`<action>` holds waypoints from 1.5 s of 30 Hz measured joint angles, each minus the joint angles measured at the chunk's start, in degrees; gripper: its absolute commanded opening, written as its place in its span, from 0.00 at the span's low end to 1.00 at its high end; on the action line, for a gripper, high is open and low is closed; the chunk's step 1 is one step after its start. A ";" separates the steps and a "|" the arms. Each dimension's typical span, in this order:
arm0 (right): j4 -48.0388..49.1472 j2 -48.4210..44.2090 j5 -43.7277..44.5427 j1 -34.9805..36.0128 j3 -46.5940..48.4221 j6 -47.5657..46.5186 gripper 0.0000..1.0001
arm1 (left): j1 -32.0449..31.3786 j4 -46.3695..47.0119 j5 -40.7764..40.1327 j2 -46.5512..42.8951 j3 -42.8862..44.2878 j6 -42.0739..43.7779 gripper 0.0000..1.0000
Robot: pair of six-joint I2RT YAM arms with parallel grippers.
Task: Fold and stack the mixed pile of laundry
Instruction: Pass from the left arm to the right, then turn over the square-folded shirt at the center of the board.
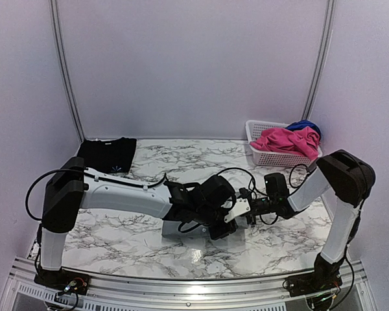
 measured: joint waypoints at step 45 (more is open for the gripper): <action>-103.01 -18.82 66.23 10.32 44.92 -48.76 0.00 | 9.14 1.42 -18.60 -48.74 -40.85 -36.06 0.99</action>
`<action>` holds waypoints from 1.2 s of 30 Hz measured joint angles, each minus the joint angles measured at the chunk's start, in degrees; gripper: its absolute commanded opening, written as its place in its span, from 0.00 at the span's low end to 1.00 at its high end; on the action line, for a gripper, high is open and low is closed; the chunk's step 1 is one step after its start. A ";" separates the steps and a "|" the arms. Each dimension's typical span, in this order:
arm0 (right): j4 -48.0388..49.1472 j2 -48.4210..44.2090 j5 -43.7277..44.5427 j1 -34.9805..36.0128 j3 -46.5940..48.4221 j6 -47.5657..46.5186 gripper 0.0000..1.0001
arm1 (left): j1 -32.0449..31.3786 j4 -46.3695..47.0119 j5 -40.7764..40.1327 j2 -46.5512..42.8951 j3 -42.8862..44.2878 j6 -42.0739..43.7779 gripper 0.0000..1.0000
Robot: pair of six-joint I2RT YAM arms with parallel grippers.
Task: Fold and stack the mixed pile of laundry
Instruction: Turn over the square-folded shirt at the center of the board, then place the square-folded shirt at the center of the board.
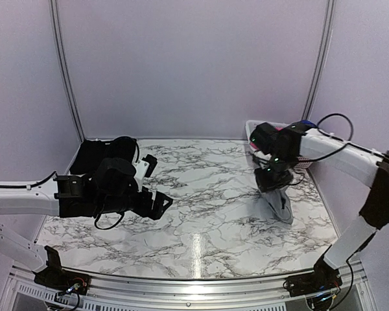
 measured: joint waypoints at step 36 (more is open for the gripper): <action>37.92 -9.49 -41.88 -11.56 -19.76 9.97 0.82 | -7.41 -12.61 5.11 41.68 41.24 1.20 0.76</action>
